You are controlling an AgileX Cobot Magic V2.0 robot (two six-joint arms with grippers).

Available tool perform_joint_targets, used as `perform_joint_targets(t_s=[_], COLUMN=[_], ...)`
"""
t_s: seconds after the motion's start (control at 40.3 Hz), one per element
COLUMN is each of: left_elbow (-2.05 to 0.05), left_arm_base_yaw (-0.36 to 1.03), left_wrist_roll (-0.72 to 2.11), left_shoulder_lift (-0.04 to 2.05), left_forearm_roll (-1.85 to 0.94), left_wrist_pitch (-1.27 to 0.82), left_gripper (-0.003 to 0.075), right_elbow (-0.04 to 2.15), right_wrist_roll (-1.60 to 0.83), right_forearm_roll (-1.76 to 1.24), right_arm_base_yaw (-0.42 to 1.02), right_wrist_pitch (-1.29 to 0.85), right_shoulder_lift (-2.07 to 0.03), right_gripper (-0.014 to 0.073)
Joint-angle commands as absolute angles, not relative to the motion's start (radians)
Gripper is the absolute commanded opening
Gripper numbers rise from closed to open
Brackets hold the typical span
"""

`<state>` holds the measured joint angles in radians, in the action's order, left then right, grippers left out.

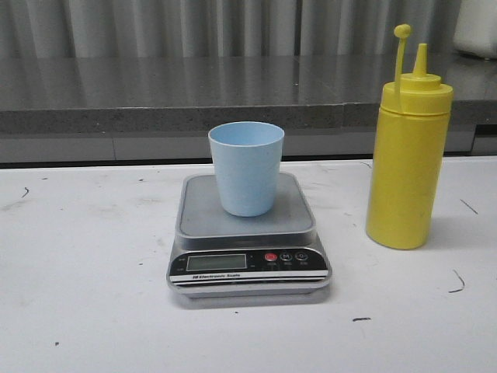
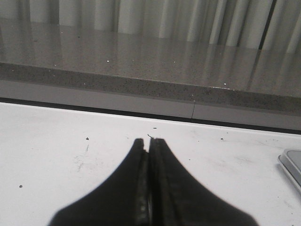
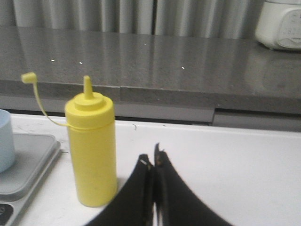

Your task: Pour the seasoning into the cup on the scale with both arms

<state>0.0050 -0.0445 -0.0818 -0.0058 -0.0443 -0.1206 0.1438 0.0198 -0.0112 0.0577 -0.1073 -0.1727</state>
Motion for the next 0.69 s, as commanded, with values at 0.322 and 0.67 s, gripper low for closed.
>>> perform_joint_targets(t_s=[0.322,0.67], left_elbow=[0.028,0.028], left_arm_base_yaw=[-0.045,-0.045], left_wrist_roll=[-0.091,-0.091], left_shoulder_lift=[-0.023,-0.023], left_forearm_roll=[-0.052,-0.052], left_wrist_pitch=[-0.031,-0.029], left_gripper=[-0.002,-0.002], right_elbow=[-0.021,-0.021], right_wrist_roll=[0.033,0.033], right_forearm_roll=[0.011,0.011], right_arm_base_yaw=[-0.017,-0.018], right_wrist_pitch=[-0.104,-0.128], right_shoulder_lift=[-0.003,0.024], right_gripper=[-0.0061,-0.0061])
